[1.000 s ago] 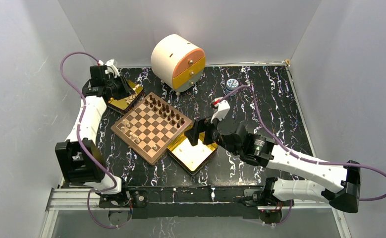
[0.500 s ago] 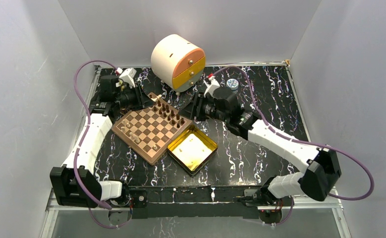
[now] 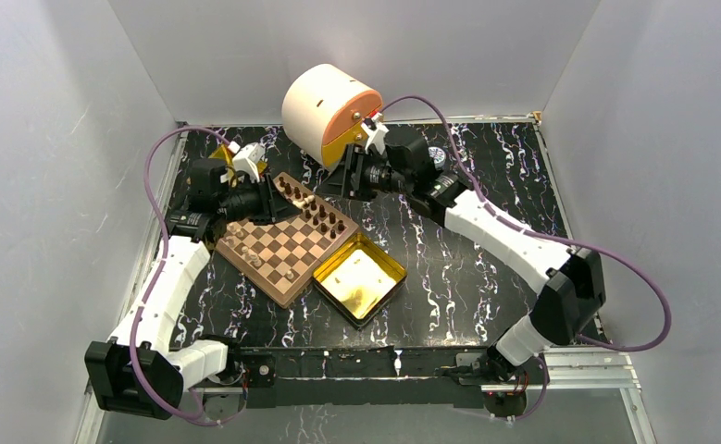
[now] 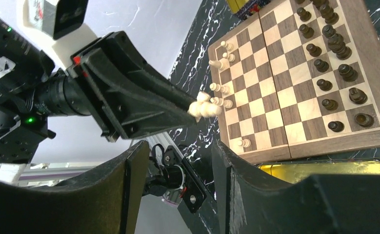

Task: Set up the chess pieces on the board
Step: Pick up the chess piece from the storage box.

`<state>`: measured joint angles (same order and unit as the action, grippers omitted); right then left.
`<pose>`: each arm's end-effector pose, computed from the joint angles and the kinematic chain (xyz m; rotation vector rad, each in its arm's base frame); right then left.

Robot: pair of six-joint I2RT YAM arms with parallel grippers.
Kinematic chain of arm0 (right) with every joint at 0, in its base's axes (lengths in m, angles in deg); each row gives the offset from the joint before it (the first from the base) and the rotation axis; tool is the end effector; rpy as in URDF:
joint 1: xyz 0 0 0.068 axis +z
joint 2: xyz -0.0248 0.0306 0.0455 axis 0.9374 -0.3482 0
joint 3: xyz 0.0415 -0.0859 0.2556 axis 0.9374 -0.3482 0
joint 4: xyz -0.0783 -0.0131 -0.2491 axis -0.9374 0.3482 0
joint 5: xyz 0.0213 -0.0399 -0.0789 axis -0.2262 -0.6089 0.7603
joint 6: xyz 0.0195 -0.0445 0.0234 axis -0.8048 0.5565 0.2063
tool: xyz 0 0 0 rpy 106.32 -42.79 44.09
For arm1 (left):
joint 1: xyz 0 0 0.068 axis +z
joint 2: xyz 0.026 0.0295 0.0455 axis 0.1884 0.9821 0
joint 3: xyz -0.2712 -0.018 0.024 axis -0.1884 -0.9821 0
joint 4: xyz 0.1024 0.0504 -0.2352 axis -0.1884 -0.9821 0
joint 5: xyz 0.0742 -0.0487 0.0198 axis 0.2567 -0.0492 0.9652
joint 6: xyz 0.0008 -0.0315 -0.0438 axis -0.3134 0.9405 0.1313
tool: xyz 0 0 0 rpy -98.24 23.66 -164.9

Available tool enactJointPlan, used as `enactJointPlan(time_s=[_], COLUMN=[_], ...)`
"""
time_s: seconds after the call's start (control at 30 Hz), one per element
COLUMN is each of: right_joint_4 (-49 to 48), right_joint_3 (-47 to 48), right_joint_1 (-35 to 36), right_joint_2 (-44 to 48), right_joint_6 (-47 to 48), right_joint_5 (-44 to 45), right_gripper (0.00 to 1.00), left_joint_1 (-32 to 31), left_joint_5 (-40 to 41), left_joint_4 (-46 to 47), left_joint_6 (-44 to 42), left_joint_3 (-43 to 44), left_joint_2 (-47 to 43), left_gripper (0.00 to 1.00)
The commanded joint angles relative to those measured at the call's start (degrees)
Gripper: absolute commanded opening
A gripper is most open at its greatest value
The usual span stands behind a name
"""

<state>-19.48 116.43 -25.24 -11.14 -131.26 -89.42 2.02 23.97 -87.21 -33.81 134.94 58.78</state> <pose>0.2493 0.2595 0.3772 -0.2156 2.0430 1.3443 0.2406 -0.0585 0.3376 0.2241 2.0486 -0.9384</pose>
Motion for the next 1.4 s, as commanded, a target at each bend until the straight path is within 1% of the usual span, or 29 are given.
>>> enactJointPlan(time_s=[0.0, 0.1, 0.2, 0.4, 0.5, 0.77, 1.03, 1.1, 1.2, 1.23, 1.3, 1.37], right_joint_4=[3.5, 3.2, 2.3, -0.8, -2.4, -3.4, -1.8, -0.8, -0.8, -1.2, -1.8, -2.2], right_joint_3=[6.7, 7.1, 7.0, 6.5, 6.0, 4.6, 5.9, 6.5, 6.4, 6.1, 5.3, 4.6], right_joint_1=[-0.8, -0.8, -0.9, -0.8, -0.8, -0.8, -0.8, -0.8, -0.9, -0.9, -0.8, -0.8], right_joint_2=[-4.2, -5.5, -6.5, -7.4, -7.7, -8.3, -9.4, -9.6, -9.5, -9.2, -8.5, -7.7], right_joint_6=[-0.9, -2.4, -3.8, -6.1, -7.1, -8.3, -8.3, -7.9, -7.7, -7.7, -7.5, -7.3], right_joint_5=[-4.7, -5.7, -6.8, -8.8, -9.8, -10.1, -10.0, -9.7, -9.7, -9.7, -9.6, -9.0], right_gripper=[0.59, 0.54, 0.52, 0.5, 0.48, 0.45, 0.41, 0.37, 0.28, 0.24, 0.2, 0.18], left_joint_1=[-0.7, -1.0, -1.3, -1.8, -1.8, -1.9, -2.1, -2.3, -2.4, -2.4, -2.4, -2.4], left_joint_5=[-3.8, -3.8, -4.3, -4.9, -5.0, -5.1, -6.1, -6.7, -6.5, -6.3, -3.9, 1.0], left_joint_4=[0.5, 0.5, 0.6, 0.6, 0.6, 0.7, 1.0, 1.1, 1.1, 1.1, 0.9, -0.8], left_joint_6=[0.5, 0.5, 0.6, 0.7, 0.7, 0.6, 0.5, 0.6, 0.5, 0.6, 1.0, 1.2], left_joint_3=[-0.9, -1.3, -1.4, -0.9, -0.9, -0.8, -0.5, -0.4, -0.5, -0.6, -0.7, -0.2], left_joint_2=[-2.6, -3.7, -4.1, -4.0, -3.7, -3.4, -3.2, -2.9, -2.7, -2.7, -2.8, -3.1], left_gripper=[0.0, 0.0, 0.0, 0.0, 0.0, 0.0, 0.0, 0.0, 0.0, 0.0, 0.0, 0.0])
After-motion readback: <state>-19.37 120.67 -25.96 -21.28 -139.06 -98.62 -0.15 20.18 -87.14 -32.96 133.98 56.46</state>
